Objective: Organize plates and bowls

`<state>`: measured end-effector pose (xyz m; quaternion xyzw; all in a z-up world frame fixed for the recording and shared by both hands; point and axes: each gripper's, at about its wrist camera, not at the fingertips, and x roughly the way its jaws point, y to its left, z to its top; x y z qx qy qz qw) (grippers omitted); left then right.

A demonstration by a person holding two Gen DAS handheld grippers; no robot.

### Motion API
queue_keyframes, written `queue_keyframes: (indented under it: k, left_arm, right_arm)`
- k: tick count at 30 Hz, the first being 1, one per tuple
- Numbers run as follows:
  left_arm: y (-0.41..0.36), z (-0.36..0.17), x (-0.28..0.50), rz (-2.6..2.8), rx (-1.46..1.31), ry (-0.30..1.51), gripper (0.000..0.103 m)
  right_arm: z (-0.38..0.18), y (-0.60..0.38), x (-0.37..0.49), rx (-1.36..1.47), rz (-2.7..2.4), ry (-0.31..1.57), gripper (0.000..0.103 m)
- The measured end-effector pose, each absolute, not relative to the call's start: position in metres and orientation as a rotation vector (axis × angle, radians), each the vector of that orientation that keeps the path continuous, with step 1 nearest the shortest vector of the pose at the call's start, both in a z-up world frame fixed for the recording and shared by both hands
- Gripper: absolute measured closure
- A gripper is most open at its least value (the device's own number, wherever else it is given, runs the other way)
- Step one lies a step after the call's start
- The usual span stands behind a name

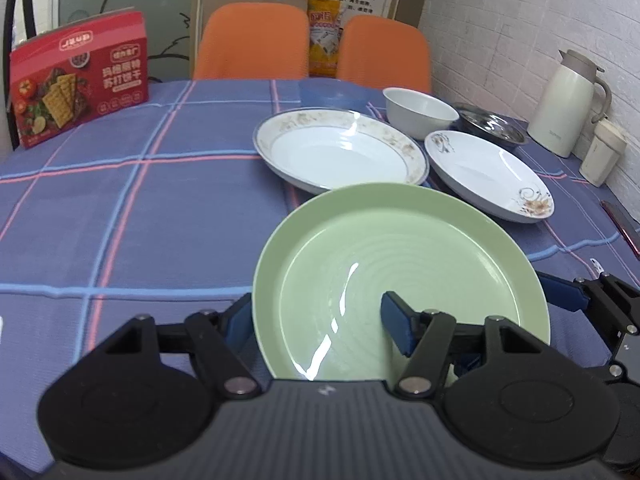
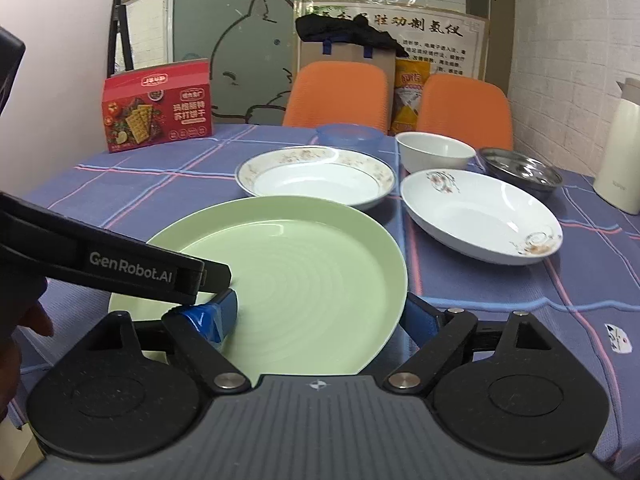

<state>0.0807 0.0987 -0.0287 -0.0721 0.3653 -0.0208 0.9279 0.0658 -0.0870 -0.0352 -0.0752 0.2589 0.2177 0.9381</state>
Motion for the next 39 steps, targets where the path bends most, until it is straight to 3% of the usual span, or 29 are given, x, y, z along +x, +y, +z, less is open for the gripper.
queue_keyframes:
  k: [6, 16, 27, 39]
  left_arm:
    - [0.121, -0.041, 0.079, 0.003, -0.136, 0.769, 0.036]
    - [0.146, -0.025, 0.082, -0.045, -0.254, 0.687, 0.007]
    - [0.176, -0.014, 0.12, 0.038, -0.294, 0.665, 0.007]
    - [0.199, -0.022, 0.163, 0.064, -0.274, 0.704, 0.007]
  right_arm:
    - [-0.053, -0.061, 0.08, -0.146, 0.504, 0.568, 0.025]
    - [-0.032, -0.102, 0.098, 0.053, 0.501, 0.58, 0.027]
    - [-0.029, -0.074, 0.199, 0.121, 0.561, 0.723, 0.027]
    - [-0.026, -0.049, 0.216, 0.068, 0.57, 0.781, 0.025]
